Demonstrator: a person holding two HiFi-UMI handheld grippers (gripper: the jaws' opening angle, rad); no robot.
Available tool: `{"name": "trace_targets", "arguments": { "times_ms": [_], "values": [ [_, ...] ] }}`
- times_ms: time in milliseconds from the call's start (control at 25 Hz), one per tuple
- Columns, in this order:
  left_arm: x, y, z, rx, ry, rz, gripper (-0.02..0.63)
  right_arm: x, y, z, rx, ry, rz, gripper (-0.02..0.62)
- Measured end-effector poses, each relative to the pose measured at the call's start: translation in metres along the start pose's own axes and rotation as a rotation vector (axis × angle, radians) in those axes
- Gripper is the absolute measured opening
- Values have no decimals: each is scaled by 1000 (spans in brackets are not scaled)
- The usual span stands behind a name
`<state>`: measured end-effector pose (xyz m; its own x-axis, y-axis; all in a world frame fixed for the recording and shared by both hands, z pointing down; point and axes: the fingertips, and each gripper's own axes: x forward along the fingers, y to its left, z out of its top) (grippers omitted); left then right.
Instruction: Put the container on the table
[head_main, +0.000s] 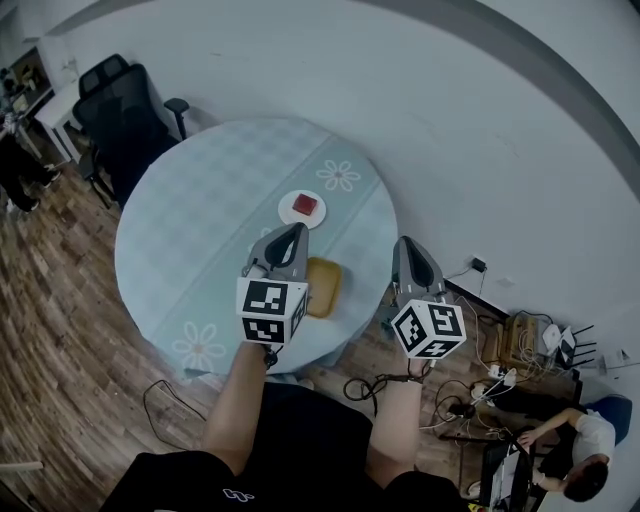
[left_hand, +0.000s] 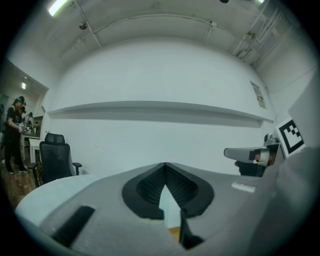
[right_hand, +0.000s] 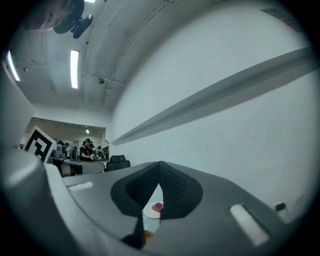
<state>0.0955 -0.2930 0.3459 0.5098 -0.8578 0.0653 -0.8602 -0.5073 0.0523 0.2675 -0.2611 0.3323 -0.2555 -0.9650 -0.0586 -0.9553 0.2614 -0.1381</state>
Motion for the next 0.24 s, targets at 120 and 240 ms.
{"name": "trace_targets", "arguments": {
  "times_ms": [120,240],
  "values": [
    [5,-5,-3,2,7,-7,2,-1,-6,-2,-1,6,-5,9],
    [10,-10,-5,2,14,-12,2,-2,-15,-3,0,7,-14,9]
  ]
}}
